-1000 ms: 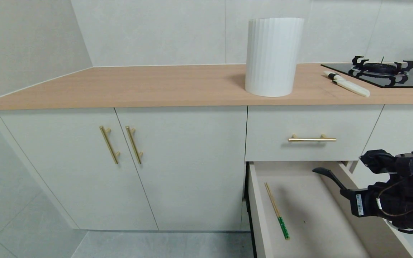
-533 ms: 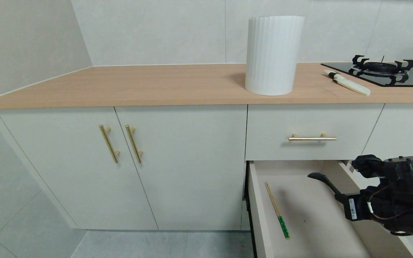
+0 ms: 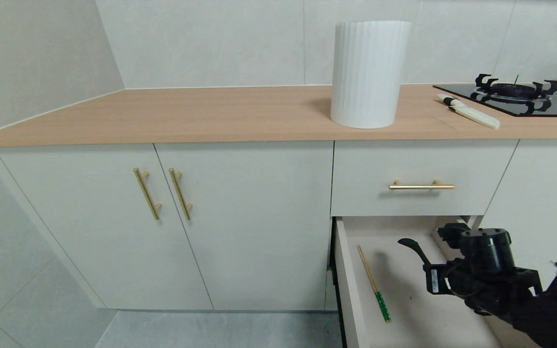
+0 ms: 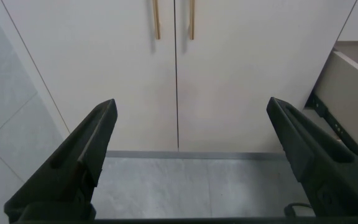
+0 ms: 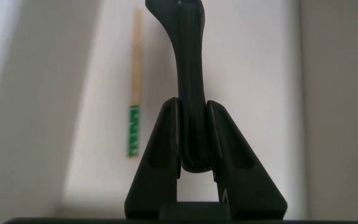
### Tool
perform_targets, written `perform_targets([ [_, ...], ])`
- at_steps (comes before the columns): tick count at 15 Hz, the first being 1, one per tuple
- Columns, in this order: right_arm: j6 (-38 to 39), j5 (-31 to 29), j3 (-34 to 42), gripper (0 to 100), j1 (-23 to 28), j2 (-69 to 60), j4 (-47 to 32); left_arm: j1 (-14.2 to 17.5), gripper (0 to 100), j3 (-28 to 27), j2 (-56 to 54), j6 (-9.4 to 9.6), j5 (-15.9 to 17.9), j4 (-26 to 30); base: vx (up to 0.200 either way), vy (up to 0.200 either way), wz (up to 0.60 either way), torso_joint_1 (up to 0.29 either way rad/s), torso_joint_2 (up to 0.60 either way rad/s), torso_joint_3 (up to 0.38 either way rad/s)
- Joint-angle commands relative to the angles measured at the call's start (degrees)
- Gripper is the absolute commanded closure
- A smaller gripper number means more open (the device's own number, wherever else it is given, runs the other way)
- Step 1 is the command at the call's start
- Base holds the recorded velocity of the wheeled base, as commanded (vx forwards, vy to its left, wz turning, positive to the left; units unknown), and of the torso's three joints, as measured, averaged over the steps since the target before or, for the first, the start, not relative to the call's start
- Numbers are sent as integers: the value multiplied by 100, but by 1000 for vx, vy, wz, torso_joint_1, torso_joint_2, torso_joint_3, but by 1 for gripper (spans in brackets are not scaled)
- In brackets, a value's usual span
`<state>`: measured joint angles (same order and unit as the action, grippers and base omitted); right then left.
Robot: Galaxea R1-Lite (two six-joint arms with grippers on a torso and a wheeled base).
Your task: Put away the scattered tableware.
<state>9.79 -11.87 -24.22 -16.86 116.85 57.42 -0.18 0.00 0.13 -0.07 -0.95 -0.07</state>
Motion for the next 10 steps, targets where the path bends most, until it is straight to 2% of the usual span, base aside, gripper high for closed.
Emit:
perform_targets([
  [1,-12,-324,5,100,-107,1209,630,1,0,0,4,-1,-2,-1,0,0,0,0,0,0],
  [4,-38,-527,-4,100,-186,1719,1079,1,0,0,4,-1,-2,-1,0,0,0,0,0,0],
  [10,-30,-755,-162,100,-186,2026,1087,1,0,0,4,-1,-2,7,0,0,0,0,0,0],
])
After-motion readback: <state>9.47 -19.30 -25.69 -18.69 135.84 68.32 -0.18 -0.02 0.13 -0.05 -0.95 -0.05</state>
